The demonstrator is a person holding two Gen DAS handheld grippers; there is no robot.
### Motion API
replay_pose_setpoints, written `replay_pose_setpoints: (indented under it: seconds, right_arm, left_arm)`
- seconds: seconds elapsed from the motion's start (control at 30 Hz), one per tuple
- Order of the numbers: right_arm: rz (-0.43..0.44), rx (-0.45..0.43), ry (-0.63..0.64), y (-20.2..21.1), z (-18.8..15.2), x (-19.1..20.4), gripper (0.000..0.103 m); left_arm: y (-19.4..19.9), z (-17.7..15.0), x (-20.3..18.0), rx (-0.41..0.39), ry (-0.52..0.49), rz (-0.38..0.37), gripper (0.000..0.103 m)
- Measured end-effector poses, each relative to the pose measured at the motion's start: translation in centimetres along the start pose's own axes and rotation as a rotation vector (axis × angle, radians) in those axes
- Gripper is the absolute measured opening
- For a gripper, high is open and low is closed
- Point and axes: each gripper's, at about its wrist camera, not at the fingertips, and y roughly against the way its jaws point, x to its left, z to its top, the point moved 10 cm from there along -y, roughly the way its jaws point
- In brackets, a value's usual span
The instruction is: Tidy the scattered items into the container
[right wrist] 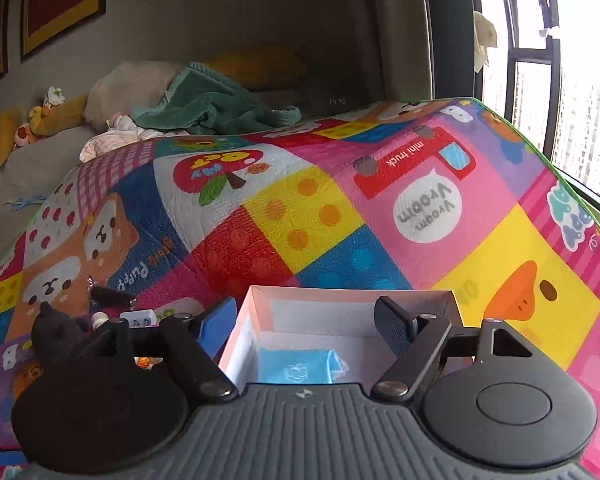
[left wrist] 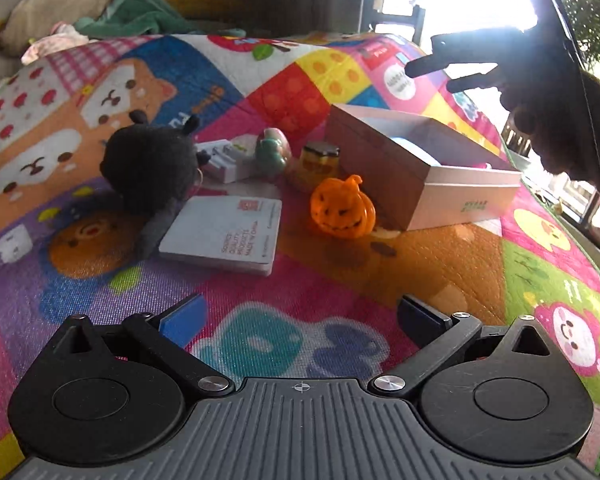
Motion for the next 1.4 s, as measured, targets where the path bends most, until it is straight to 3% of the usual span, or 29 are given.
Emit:
replay_pose_setpoints:
  seconds: [0.13,0.2,0.33,0.47,0.57,0.67,0.7,0.97,1.07,1.13,1.17,1.2,1.23,1.27,1.3,1.4]
  right_arm:
    - [0.004,-0.034,0.157,2.6,-1.5,4.1,0.073]
    - [0.057,-0.018,0.261,3.7,-3.5,7.7,0.056]
    - [0.15,0.047,0.403,3.5,-7.6,13.4,0.055]
    - [0.116,0.069,0.517,1.5,-10.5,16.5,0.055]
    - [0.08,0.103,0.536,0.0,-11.8,16.7,0.053]
    - [0.11,0.16,0.523,0.0,-12.9,16.3,0.017]
    - [0.12,0.169,0.505,0.4,-13.1,15.9,0.013]
    - [0.179,0.184,0.281,7.6,-14.8,11.1,0.01]
    - [0.125,0.163,0.283,9.4,-16.1,9.1,0.01]
    - [0.096,0.153,0.272,10.1,-16.8,8.1,0.013]
    - [0.094,0.155,0.25,10.4,-17.3,7.6,0.025]
    - [0.093,0.154,0.224,10.6,-17.7,7.1,0.053]
    - [0.087,0.145,0.199,10.9,-18.0,6.6,0.071]
    - [0.077,0.126,0.169,11.1,-18.2,6.0,0.095]
    - [0.072,0.11,0.143,11.3,-18.4,5.6,0.102]
    - [0.081,0.133,0.086,11.0,-19.2,4.9,0.103]
  left_arm:
    - [-0.6,-0.2,0.7,0.021,0.046,0.04,0.103]
    - [-0.5,-0.2,0.8,0.016,0.043,0.059,0.103]
    - [-0.5,-0.4,0.8,0.021,0.031,0.071,0.103]
    - [-0.5,-0.4,0.9,0.019,0.038,0.066,0.103]
    - [-0.5,-0.4,1.0,0.014,0.052,0.055,0.103]
    - [-0.5,-0.5,1.0,0.015,0.049,0.057,0.103]
    - [-0.5,-0.5,1.0,0.016,0.048,0.058,0.103]
    - [-0.6,-0.6,0.9,0.024,0.034,0.068,0.103]
    - [-0.7,-0.6,0.8,0.033,0.019,0.079,0.103]
    - [-0.8,-0.5,0.7,0.041,0.003,0.084,0.103]
    - [-0.9,-0.4,0.7,0.041,-0.008,0.084,0.103]
    - [-1.0,-0.1,0.7,0.032,-0.025,0.09,0.103]
    - [-1.1,0.3,0.9,0.016,-0.048,0.113,0.103]
    - [-1.2,0.9,1.1,-0.005,-0.08,0.145,0.103]
    - [-1.5,1.6,1.3,-0.022,-0.115,0.175,0.103]
    - [-3.1,2.9,1.8,-0.001,-0.169,0.193,0.103]
